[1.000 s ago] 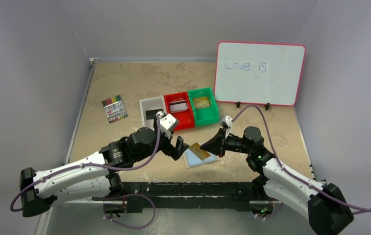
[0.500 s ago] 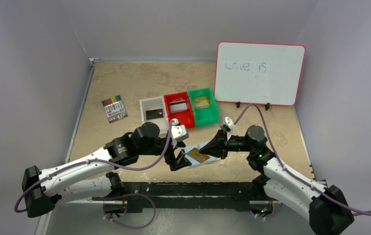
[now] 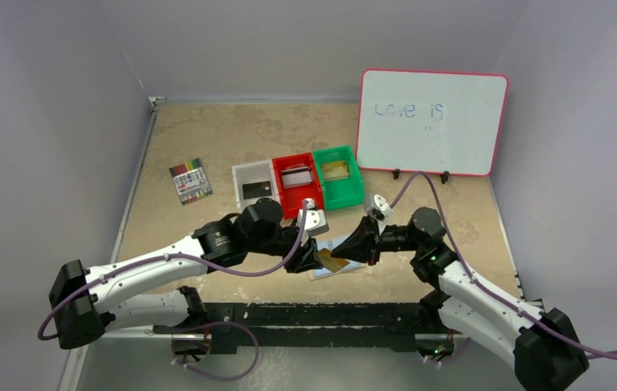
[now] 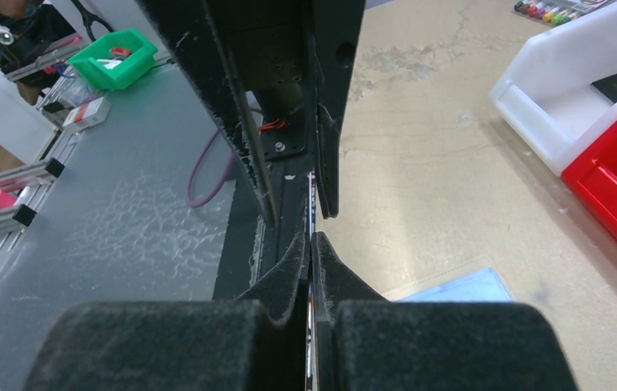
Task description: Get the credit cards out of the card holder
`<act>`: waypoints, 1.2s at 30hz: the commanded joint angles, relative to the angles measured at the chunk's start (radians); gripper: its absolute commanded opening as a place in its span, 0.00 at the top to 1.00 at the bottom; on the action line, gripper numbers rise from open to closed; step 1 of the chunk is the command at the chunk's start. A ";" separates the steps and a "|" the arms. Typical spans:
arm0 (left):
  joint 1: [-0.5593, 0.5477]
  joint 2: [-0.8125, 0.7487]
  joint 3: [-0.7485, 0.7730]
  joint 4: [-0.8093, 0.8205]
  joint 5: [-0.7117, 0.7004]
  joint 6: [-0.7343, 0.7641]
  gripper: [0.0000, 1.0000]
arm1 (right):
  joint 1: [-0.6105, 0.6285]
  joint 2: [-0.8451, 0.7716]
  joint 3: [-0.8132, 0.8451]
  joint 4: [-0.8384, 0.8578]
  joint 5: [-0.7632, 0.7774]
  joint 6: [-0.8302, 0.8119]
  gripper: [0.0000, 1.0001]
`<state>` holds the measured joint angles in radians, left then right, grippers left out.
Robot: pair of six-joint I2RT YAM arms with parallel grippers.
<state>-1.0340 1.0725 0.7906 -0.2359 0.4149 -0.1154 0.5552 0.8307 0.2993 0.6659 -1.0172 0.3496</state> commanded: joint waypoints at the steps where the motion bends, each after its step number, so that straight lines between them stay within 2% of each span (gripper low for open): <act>1: 0.006 -0.005 0.058 0.062 -0.003 -0.004 0.75 | 0.000 -0.009 0.041 0.050 -0.038 -0.012 1.00; 6: 0.006 -0.015 0.054 0.063 -0.007 0.000 0.98 | 0.000 -0.022 0.030 0.052 -0.023 -0.012 1.00; 14: 0.007 -0.031 0.029 0.084 -0.006 -0.012 1.00 | 0.000 -0.019 0.028 0.040 0.001 0.000 0.99; 17: 0.008 -0.038 0.020 0.097 -0.006 -0.022 1.00 | 0.001 -0.022 0.041 -0.001 0.027 -0.006 0.70; 19: 0.007 -0.041 0.019 0.104 -0.001 -0.025 1.00 | 0.000 -0.022 0.053 -0.040 0.033 -0.039 0.61; 21: 0.007 -0.043 0.021 0.103 0.001 -0.025 1.00 | 0.000 -0.024 0.071 -0.095 0.031 -0.090 0.58; 24: 0.006 -0.043 0.022 0.094 -0.001 -0.017 1.00 | 0.001 -0.035 0.093 -0.158 0.040 -0.159 0.60; 36: 0.006 -0.035 0.029 0.076 -0.011 -0.014 1.00 | 0.002 -0.025 0.116 -0.174 0.006 -0.180 0.80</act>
<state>-1.0298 1.0523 0.8005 -0.1921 0.4038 -0.1299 0.5552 0.7906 0.3580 0.4984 -0.9878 0.2020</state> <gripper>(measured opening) 0.010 0.230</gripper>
